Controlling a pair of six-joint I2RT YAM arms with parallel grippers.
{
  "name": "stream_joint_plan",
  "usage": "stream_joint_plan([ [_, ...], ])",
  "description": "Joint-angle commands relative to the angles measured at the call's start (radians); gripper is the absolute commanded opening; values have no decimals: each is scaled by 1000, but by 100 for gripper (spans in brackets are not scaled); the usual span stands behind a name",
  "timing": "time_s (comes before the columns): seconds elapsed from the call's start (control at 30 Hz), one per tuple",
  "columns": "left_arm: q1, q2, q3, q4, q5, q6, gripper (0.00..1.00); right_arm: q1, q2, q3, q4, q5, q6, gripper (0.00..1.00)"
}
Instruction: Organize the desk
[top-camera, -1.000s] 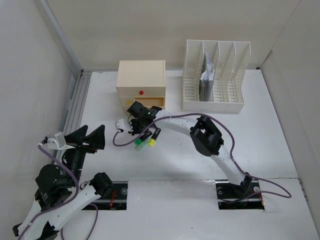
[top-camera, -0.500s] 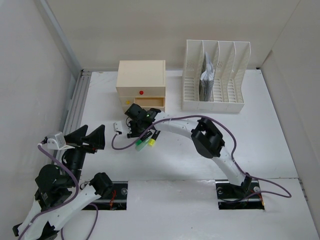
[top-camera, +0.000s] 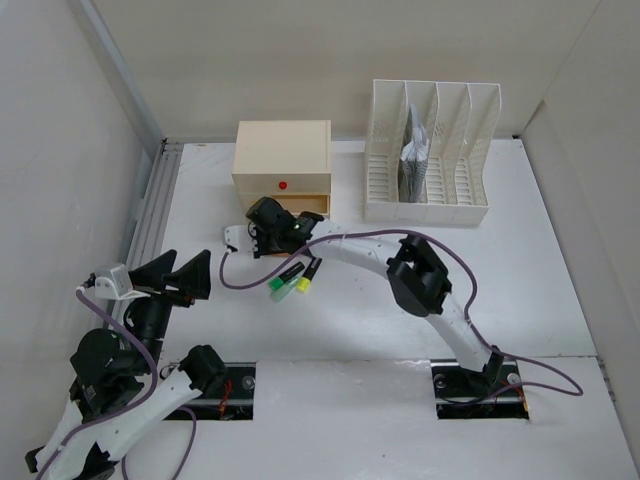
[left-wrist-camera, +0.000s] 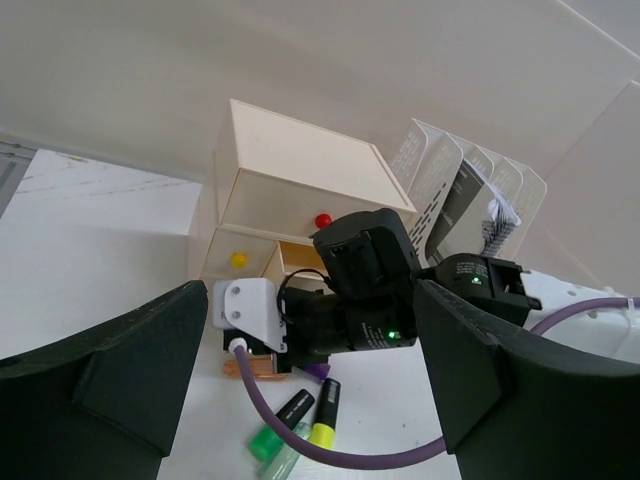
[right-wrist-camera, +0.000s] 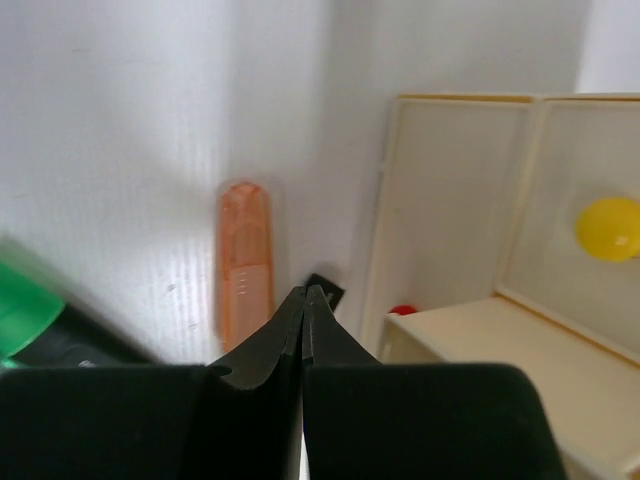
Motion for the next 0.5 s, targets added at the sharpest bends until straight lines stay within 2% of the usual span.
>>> stream_joint_plan([
  [0.0, 2, -100, 0, 42, 14, 16, 82, 9, 40, 47, 92, 70, -13, 0],
  [0.47, 2, -109, 0, 42, 14, 16, 82, 9, 113, 47, 125, 113, -41, 0],
])
